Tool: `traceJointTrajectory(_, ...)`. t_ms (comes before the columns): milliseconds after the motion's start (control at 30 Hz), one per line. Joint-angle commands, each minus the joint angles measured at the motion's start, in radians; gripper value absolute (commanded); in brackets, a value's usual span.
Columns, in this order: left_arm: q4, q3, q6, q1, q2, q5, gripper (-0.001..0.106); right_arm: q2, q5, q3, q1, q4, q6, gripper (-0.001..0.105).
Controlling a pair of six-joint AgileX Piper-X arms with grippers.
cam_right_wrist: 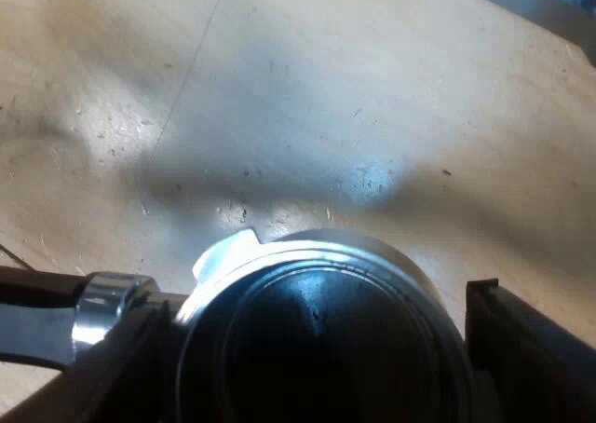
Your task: Put the handle in the coffee machine
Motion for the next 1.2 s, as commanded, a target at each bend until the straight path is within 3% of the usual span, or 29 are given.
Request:
traceJointTrajectory(33,-0.017,-0.02,-0.002,-0.005,-0.001,0.007,0.084,-0.014,-0.005,-0.014,0.001,-0.014,-0.005,0.0)
traceJointTrajectory(900,-0.025,-0.02,-0.002,-0.005,0.087,0.005,0.084,-0.014,-0.009,-0.014,0.001,-0.017,0.01,0.0)
traceJointTrajectory(1000,-0.025,-0.02,-0.002,-0.005,0.087,0.005,0.075,-0.014,-0.009,-0.014,0.001,-0.017,0.01,0.0)
traceJointTrajectory(1167,-0.009,-0.02,-0.002,-0.005,0.087,0.005,0.04,-0.014,-0.009,-0.014,0.001,-0.017,0.01,0.0)
traceJointTrajectory(1200,-0.007,-0.02,-0.002,-0.005,0.087,0.005,0.038,-0.014,-0.009,-0.014,0.001,-0.017,0.012,0.0)
